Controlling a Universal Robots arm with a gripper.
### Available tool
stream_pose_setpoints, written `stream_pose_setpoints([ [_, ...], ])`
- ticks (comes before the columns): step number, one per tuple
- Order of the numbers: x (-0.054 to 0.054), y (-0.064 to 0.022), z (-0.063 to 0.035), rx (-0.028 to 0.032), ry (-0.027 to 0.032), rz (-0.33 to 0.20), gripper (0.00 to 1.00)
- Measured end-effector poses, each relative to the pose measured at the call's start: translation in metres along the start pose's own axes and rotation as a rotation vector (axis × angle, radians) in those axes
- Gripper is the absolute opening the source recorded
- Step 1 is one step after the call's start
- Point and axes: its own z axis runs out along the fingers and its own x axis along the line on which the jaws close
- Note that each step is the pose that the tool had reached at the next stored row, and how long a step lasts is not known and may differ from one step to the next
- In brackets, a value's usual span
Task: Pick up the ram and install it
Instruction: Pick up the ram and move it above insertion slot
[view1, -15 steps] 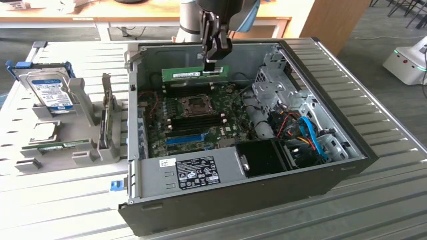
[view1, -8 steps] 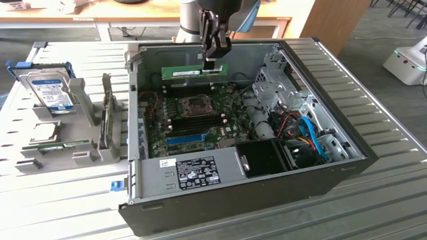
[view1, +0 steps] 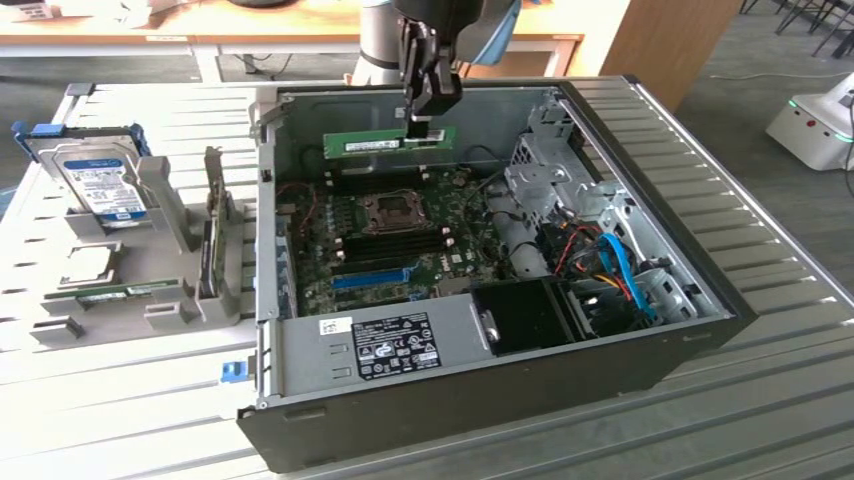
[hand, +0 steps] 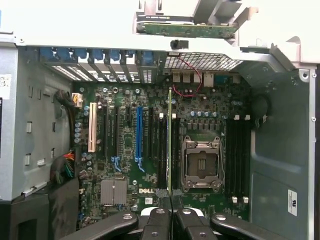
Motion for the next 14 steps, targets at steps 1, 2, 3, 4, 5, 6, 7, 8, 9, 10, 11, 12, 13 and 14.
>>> stream_pose_setpoints([
  [1,0.0000,0.0000,0.0005,0.0000,0.0001,0.000,0.12],
  [2,0.0001,0.0000,0.0010,-0.0002,0.0003,0.000,0.12],
  [3,0.0001,0.0000,0.0017,-0.0002,0.0002,0.000,0.12],
  [4,0.0002,-0.0001,0.0023,-0.0001,0.0003,0.000,0.12],
  [5,0.0002,-0.0001,0.0030,-0.0001,0.0003,0.000,0.12],
  [6,0.0002,-0.0001,0.0036,-0.0001,0.0003,0.000,0.12],
  [7,0.0003,-0.0001,0.0043,-0.0001,0.0003,0.000,0.12],
  [8,0.0003,-0.0001,0.0050,-0.0001,0.0002,0.000,0.12],
  [9,0.0003,-0.0002,0.0056,-0.0001,0.0002,0.001,0.12],
  [10,0.0003,-0.0002,0.0061,-0.0001,0.0003,0.001,0.12],
  [11,0.0004,-0.0002,0.0064,-0.0001,0.0003,0.002,0.12],
  [12,0.0004,-0.0002,0.0069,0.0000,0.0002,0.002,0.12],
  [13,0.0004,-0.0002,0.0072,0.0000,0.0002,0.003,0.12],
  [14,0.0004,-0.0002,0.0074,0.0000,0.0002,0.004,0.12],
])
